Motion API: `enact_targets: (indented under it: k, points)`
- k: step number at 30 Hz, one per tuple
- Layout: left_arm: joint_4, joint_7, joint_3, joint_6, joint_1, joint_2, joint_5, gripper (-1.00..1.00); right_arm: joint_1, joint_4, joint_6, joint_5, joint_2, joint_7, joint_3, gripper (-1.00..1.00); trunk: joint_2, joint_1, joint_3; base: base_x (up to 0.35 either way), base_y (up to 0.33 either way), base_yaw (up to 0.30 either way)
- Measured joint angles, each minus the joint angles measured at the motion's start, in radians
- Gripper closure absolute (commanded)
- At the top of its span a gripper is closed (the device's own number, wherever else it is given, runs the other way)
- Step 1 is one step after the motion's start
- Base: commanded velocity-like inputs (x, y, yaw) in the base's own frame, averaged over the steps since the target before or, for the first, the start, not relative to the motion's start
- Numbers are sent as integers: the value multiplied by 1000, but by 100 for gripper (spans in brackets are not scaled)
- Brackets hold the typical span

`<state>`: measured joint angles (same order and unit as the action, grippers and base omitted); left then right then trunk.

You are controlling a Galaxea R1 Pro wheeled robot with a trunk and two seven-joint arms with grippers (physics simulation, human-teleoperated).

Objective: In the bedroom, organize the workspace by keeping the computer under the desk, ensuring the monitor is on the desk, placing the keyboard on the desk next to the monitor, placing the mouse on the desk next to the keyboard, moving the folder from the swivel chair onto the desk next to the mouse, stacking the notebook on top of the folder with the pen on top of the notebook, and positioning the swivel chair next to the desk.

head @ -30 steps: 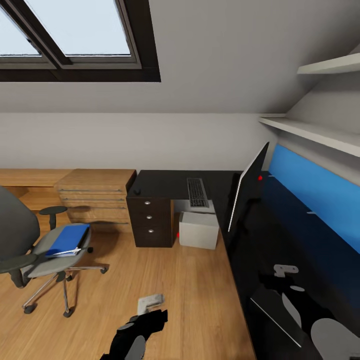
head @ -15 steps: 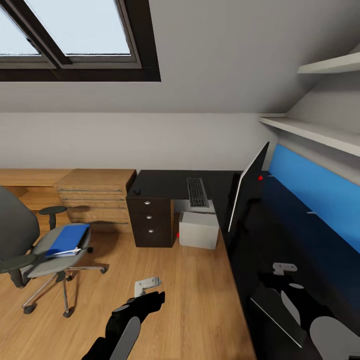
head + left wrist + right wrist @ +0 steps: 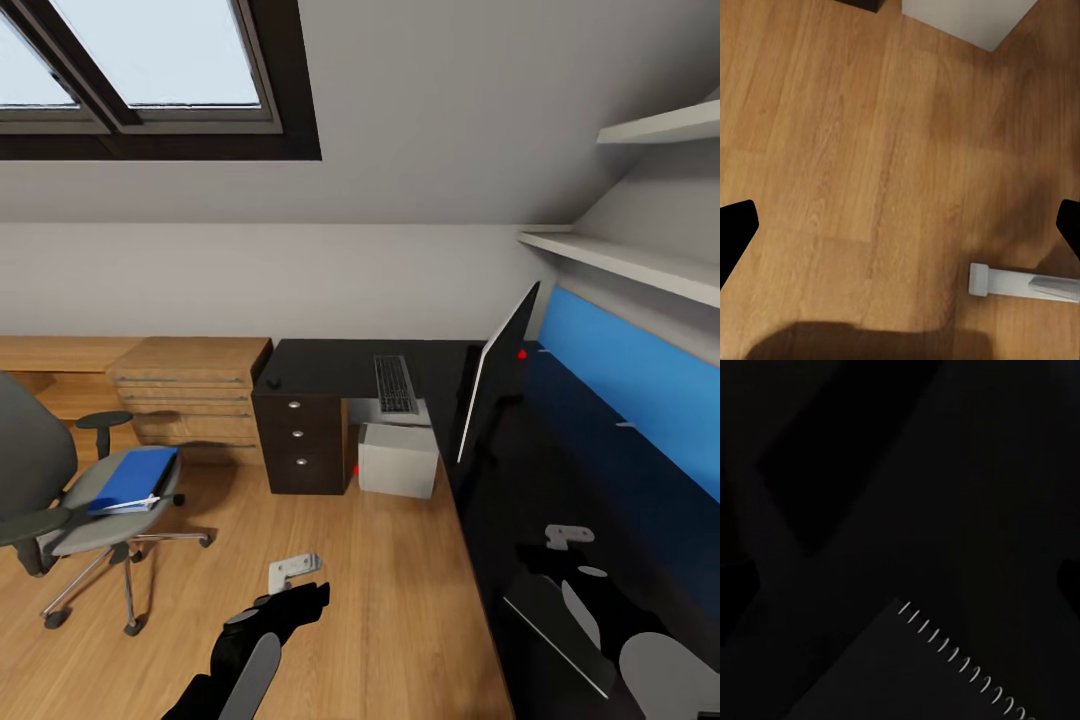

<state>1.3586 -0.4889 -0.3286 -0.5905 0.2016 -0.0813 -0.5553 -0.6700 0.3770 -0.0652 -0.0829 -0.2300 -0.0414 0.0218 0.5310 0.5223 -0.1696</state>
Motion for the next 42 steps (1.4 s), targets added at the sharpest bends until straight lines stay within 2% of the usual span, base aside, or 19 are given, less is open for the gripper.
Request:
enact_targets:
  k: [42]
  points:
    - [-22, -4, -2, 3, 0, 0, 2, -100, 0, -6, -5, -1, 0, -2, -2, -100, 295, 161, -132, 0, 0, 0]
